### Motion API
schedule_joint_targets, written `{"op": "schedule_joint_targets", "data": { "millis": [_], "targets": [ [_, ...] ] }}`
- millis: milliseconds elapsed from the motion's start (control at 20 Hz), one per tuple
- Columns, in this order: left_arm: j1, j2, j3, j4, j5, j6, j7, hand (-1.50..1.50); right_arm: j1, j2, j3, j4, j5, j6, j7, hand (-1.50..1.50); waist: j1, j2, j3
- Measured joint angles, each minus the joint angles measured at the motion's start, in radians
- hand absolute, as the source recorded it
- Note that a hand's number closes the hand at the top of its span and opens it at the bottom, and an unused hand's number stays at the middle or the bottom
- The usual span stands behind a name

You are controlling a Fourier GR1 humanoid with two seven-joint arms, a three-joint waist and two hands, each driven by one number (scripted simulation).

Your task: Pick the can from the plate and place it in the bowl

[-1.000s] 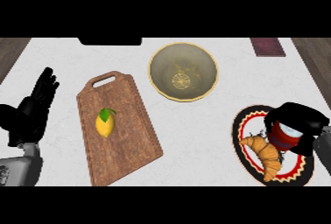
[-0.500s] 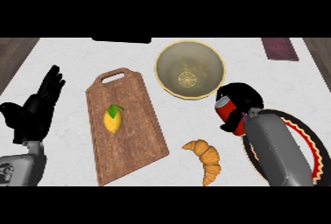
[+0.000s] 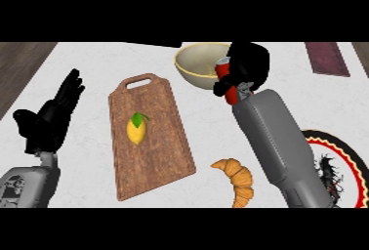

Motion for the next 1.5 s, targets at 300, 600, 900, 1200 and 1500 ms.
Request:
{"op": "schedule_joint_targets", "data": {
  "millis": [300,600,900,1200,1500],
  "targets": [
    [-0.033,-0.017,-0.019,0.011,-0.012,0.007,0.007,0.0,-0.214,0.007,0.092,0.019,0.053,-0.107,0.331,1.5,0.016,0.009,0.001],
    [-0.05,-0.019,-0.011,0.027,-0.014,0.013,0.01,0.0,-0.343,0.003,0.169,0.094,0.032,-0.154,0.448,1.5,0.001,0.015,0.002],
    [-0.045,-0.004,0.015,0.023,-0.01,0.017,0.011,0.0,-0.363,0.002,0.16,0.18,-0.012,-0.241,0.446,1.5,-0.028,0.018,0.004],
    [-0.025,0.001,0.03,0.021,-0.011,0.022,0.002,0.0,-0.336,0.003,0.127,0.277,-0.027,-0.385,0.395,1.5,-0.055,0.019,0.006],
    [-0.003,-0.004,0.036,-0.005,-0.016,0.034,0.011,0.0,-0.308,0.003,0.061,0.411,-0.027,-0.553,0.314,1.5,-0.075,0.017,0.006]
  ]
}}
